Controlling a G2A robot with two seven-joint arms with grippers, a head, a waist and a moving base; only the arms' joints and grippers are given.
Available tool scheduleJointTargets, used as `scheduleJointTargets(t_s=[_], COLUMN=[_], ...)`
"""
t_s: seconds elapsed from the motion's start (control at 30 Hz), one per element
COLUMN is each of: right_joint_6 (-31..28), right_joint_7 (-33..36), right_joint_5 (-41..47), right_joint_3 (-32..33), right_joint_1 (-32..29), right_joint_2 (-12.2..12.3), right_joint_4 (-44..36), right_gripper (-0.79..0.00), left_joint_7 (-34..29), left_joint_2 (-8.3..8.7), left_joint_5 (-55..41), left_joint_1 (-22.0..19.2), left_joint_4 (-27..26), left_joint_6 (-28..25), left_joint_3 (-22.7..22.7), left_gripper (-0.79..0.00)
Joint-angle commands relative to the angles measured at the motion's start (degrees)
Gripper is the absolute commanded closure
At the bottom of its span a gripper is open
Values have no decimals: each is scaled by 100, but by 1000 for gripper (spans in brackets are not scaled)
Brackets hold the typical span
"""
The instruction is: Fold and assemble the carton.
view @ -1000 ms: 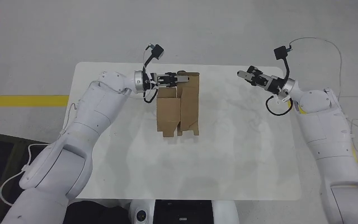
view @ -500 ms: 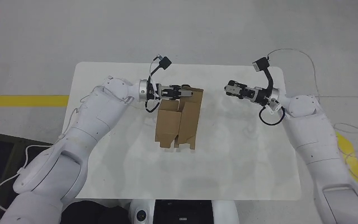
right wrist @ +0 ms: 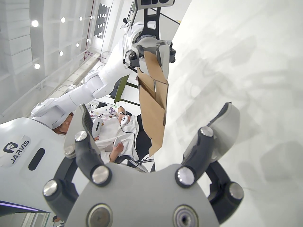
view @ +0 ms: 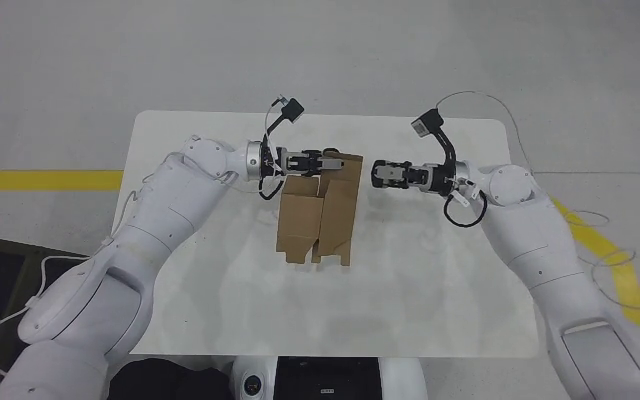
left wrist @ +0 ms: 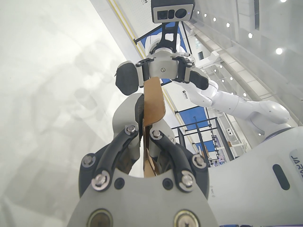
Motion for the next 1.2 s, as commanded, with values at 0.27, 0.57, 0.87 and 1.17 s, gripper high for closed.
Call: scheduleJointTargets(t_s=[0.27, 0.57, 0.87, 1.17], right_joint_6=[8, -22, -40, -22], right_joint_7=[8, -22, -40, -22], right_joint_5=[131, 182, 214, 389], right_joint_3=[-312, -501, -674, -856], right_joint_1=[109, 185, 269, 322], right_joint_2=[-54, -76, -99, -151], right_joint_4=[111, 197, 240, 305], right_gripper=[-727, -406, -240, -3], left_joint_7=[-43, -36, -52, -67], left_joint_2=[31, 22, 15, 6], left_joint_5=[-237, -410, -452, -528], left_joint_1=[0, 6, -1, 0], left_joint_4=[-65, -42, 13, 80], left_joint_6=[43, 36, 52, 67], left_joint_3=[93, 146, 177, 167], left_gripper=[0, 0, 0, 0])
